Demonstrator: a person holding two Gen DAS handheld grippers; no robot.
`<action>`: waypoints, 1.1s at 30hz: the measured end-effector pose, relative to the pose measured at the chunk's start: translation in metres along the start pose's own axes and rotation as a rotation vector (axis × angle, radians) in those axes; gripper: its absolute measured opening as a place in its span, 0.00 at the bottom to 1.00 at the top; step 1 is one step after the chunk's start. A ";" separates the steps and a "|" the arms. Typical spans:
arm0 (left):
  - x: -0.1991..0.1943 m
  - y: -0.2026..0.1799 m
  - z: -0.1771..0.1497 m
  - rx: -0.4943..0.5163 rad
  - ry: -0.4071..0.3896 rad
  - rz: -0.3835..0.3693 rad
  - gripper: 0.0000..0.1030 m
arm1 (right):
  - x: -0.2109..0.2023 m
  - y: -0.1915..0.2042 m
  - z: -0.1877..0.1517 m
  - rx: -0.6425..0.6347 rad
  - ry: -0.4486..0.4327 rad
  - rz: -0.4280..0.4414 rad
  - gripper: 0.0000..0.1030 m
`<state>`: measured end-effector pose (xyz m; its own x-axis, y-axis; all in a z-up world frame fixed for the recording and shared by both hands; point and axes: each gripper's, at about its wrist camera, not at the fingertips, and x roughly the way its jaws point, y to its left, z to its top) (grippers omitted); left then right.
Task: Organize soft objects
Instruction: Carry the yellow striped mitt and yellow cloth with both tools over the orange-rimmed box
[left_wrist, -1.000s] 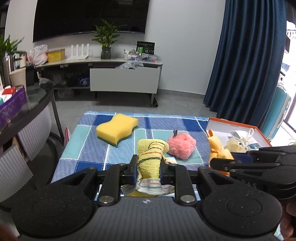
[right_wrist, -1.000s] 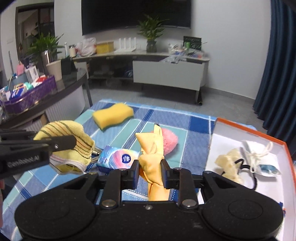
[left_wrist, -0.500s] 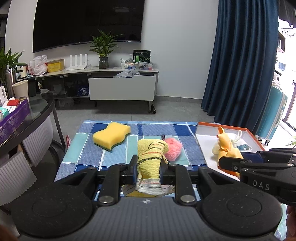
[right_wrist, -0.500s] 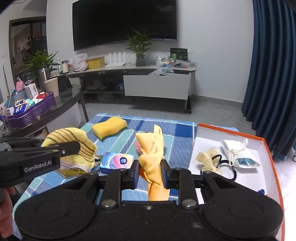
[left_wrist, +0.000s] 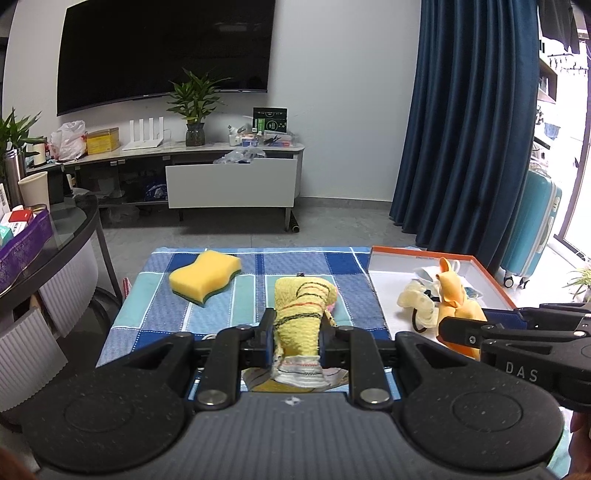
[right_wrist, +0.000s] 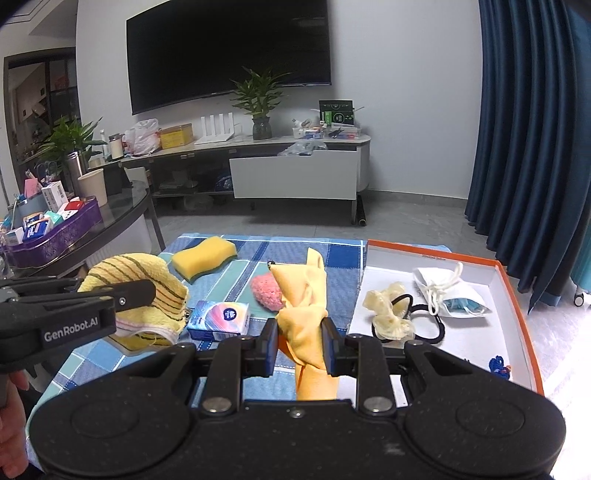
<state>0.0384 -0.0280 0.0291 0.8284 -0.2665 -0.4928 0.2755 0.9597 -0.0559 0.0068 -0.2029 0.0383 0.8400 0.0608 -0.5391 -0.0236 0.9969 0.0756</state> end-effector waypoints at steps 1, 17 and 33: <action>0.000 -0.002 0.000 0.002 0.000 -0.001 0.22 | -0.001 -0.001 -0.001 0.002 -0.001 -0.001 0.30; 0.004 -0.026 -0.001 0.038 0.005 -0.048 0.22 | -0.009 -0.024 -0.001 0.037 -0.018 -0.043 0.30; 0.012 -0.054 0.002 0.077 0.012 -0.102 0.22 | -0.017 -0.050 -0.001 0.070 -0.031 -0.090 0.30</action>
<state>0.0347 -0.0834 0.0282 0.7882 -0.3611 -0.4982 0.3954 0.9176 -0.0396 -0.0064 -0.2536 0.0427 0.8532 -0.0311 -0.5207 0.0895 0.9922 0.0874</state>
